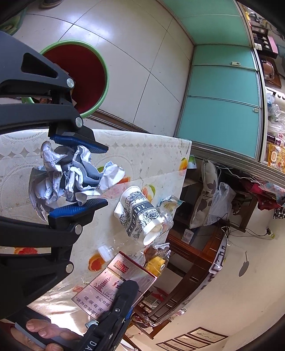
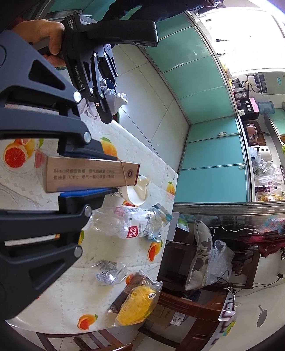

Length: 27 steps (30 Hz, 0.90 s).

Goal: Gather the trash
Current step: 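Carry the crumpled paper and cigarette box in both grippers over the red bin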

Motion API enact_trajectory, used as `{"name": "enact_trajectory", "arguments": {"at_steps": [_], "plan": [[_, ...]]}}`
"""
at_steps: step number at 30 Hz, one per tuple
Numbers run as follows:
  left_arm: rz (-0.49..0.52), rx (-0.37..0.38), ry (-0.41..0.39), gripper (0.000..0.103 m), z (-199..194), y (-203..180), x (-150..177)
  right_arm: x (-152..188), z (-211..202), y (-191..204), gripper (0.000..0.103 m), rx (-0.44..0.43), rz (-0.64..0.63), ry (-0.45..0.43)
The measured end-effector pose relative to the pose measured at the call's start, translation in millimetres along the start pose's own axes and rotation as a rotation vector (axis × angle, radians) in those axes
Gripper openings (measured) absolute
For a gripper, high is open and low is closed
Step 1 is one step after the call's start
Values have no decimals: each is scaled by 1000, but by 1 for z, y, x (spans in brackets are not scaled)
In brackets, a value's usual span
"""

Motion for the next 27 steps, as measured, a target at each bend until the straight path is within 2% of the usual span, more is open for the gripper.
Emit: {"name": "enact_trajectory", "arguments": {"at_steps": [12,27], "plan": [[-33,2,-2,41,1,15,-4,-7,12,14,22,-20,-24,11],[-105,-39,-5,41,4,49,-4,-14,34,36,22,-64,-49,35]]}}
Point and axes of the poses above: each gripper's, at about its wrist camera, not at the fingertips, and z roughly the way its jaws point, y to its left, x to its underside, the point moved 3 cm from there along z, roughly the way its jaws point, and after that the axes turned 9 degrees about -z, right-handed, at the moved point
